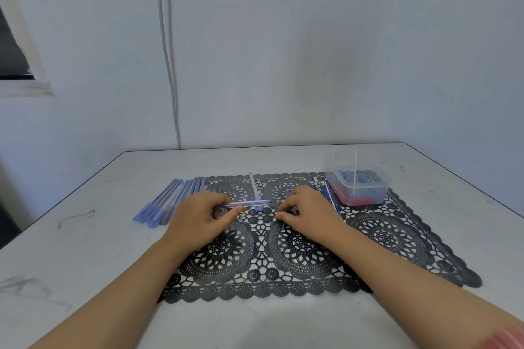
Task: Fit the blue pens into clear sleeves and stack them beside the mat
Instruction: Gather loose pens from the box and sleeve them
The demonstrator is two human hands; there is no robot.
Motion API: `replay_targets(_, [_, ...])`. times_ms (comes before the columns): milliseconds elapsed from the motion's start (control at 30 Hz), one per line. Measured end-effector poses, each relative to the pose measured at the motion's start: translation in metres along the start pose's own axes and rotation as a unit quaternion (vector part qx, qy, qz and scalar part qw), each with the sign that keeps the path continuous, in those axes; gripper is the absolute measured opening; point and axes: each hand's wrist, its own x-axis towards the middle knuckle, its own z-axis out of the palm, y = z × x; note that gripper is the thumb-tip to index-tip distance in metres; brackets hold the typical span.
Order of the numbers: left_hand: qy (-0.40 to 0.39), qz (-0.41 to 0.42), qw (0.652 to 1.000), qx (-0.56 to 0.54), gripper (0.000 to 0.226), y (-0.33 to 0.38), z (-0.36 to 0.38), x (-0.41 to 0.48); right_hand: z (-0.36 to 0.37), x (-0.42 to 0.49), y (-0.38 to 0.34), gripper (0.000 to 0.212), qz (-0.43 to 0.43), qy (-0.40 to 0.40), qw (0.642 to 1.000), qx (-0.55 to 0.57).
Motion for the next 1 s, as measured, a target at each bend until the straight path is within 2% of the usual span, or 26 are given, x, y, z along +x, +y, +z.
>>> replay_targets(267, [0.002, 0.002, 1.0, 0.006, 0.044, -0.001, 0.0, 0.0, -0.011, -0.001, 0.006, 0.016, 0.077, 0.038, 0.996, -0.027])
replay_targets(433, [0.002, 0.0, 1.0, 0.01, 0.046, -0.001, 0.0, 0.0, -0.011, 0.001, 0.008, 0.021, 0.117, 0.06, 0.988, -0.085])
replay_targets(600, [-0.002, -0.002, 1.0, 0.009, 0.038, 0.0, -0.001, -0.001, -0.009, 0.001, 0.009, 0.022, 0.121, 0.066, 0.985, -0.102])
replay_targets(833, [0.004, -0.01, 1.0, 0.018, 0.047, 0.0, -0.001, -0.001, -0.015, -0.001, -0.005, 0.016, 0.092, 0.089, 0.987, 0.101])
replay_targets(1000, [0.017, -0.024, 0.999, 0.019, 0.049, 0.0, -0.001, 0.0, -0.016, -0.006, -0.015, 0.01, 0.092, 0.112, 0.96, 0.241])
